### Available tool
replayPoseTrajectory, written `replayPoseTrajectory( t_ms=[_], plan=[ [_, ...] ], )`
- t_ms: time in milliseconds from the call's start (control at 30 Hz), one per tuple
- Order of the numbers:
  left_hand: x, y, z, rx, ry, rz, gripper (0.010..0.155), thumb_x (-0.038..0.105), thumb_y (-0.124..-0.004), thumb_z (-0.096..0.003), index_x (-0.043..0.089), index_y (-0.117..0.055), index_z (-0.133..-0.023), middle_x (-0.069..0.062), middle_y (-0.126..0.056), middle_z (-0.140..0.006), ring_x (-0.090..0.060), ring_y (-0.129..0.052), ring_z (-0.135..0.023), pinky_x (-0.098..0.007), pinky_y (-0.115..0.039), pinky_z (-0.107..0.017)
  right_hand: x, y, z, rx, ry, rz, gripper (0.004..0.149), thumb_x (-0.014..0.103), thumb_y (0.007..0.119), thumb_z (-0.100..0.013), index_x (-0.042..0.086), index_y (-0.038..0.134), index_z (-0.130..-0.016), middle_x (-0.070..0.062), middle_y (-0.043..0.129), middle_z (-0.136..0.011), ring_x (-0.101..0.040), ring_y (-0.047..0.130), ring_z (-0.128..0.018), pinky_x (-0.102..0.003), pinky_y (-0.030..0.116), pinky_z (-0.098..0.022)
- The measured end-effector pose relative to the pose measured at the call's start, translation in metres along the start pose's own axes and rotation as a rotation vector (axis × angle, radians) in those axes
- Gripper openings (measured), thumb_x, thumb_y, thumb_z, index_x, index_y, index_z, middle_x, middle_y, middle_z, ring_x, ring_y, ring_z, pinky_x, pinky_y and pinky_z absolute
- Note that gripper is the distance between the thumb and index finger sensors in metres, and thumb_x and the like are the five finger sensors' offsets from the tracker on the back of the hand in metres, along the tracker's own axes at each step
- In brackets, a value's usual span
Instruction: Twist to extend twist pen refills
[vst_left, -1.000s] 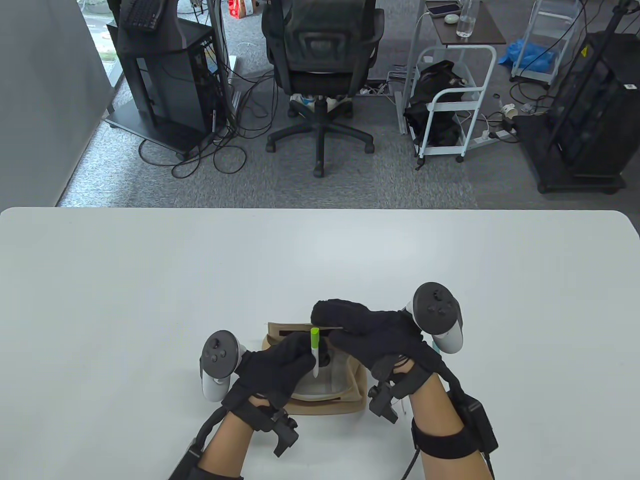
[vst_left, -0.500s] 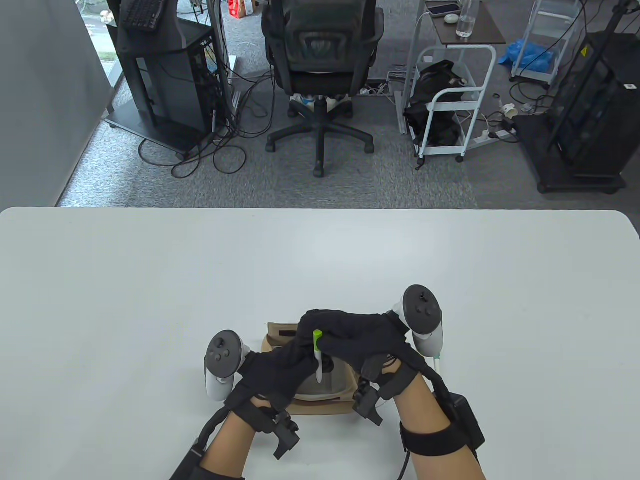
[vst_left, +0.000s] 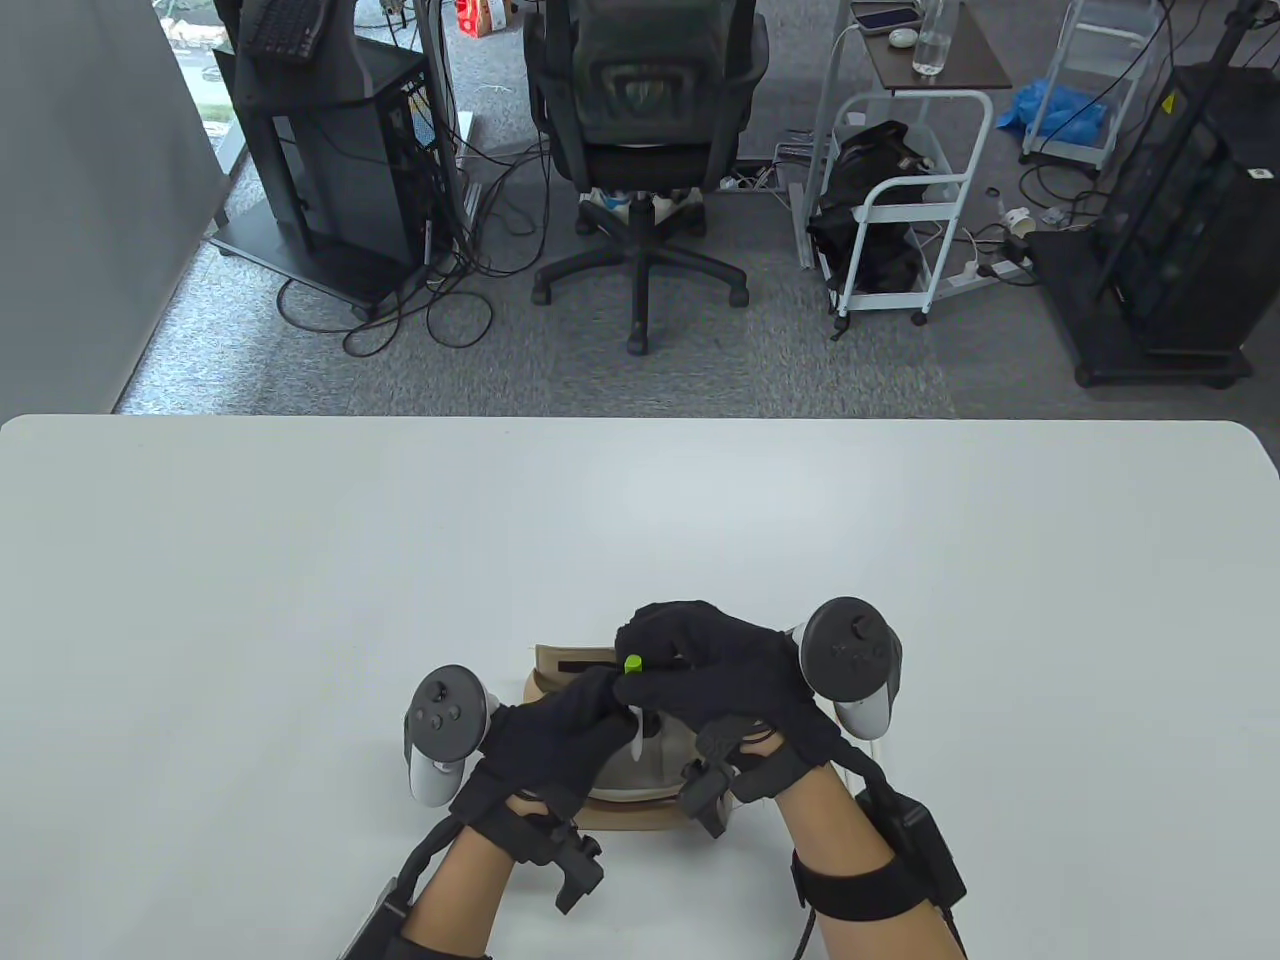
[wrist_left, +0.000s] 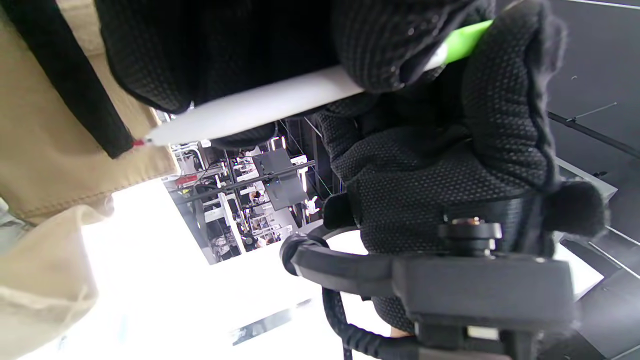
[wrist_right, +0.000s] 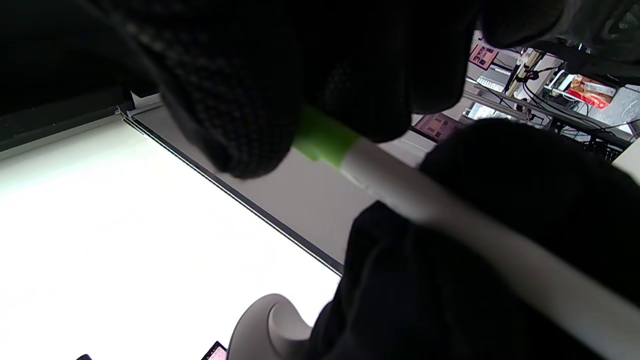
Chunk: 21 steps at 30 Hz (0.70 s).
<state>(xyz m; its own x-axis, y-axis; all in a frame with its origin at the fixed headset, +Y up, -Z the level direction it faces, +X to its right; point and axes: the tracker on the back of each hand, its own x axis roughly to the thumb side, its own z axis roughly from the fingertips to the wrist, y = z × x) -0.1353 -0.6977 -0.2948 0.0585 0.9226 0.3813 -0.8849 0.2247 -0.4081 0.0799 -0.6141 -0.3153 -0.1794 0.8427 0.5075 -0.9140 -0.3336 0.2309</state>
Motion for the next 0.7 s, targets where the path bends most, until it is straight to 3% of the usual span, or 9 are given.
replayPoseTrajectory(
  t_ms=[233,433,533,700],
  plan=[
    [0.005,0.005,0.001,0.041,-0.001,-0.030,0.050,0.034,-0.080,-0.0467,0.012,-0.080,-0.091,-0.016,-0.083,-0.090,-0.039,-0.095,-0.075,-0.058,-0.077,-0.058,0.008,-0.007,0.002,-0.063,-0.010,0.048,0.048,0.032,0.101,-0.035,0.006,0.093,-0.074,-0.016,0.101,-0.067,-0.040,0.085,-0.076,-0.068,0.063,-0.063],
    [0.016,0.033,0.014,0.106,-0.011,-0.225,0.058,0.038,-0.082,-0.0459,0.011,-0.075,-0.097,-0.019,-0.078,-0.096,-0.041,-0.092,-0.079,-0.059,-0.075,-0.059,0.016,-0.051,0.008,-0.187,0.059,0.199,0.048,0.031,0.101,-0.036,0.001,0.095,-0.073,-0.020,0.102,-0.063,-0.042,0.088,-0.071,-0.068,0.065,-0.060],
    [0.015,0.053,0.027,0.147,0.017,-0.341,0.060,0.038,-0.082,-0.0458,0.011,-0.074,-0.098,-0.020,-0.077,-0.097,-0.042,-0.091,-0.080,-0.060,-0.074,-0.059,0.010,-0.077,0.012,-0.256,0.165,0.378,0.048,0.030,0.101,-0.036,-0.001,0.096,-0.072,-0.021,0.103,-0.061,-0.043,0.089,-0.069,-0.068,0.066,-0.059],
    [0.003,0.077,0.049,0.223,0.064,-0.489,0.061,0.039,-0.083,-0.0455,0.011,-0.073,-0.098,-0.019,-0.076,-0.098,-0.042,-0.091,-0.080,-0.060,-0.074,-0.059,-0.024,-0.111,0.018,-0.303,0.479,0.722,0.048,0.029,0.100,-0.036,-0.004,0.097,-0.071,-0.024,0.103,-0.059,-0.045,0.090,-0.067,-0.070,0.066,-0.057]
  ],
)
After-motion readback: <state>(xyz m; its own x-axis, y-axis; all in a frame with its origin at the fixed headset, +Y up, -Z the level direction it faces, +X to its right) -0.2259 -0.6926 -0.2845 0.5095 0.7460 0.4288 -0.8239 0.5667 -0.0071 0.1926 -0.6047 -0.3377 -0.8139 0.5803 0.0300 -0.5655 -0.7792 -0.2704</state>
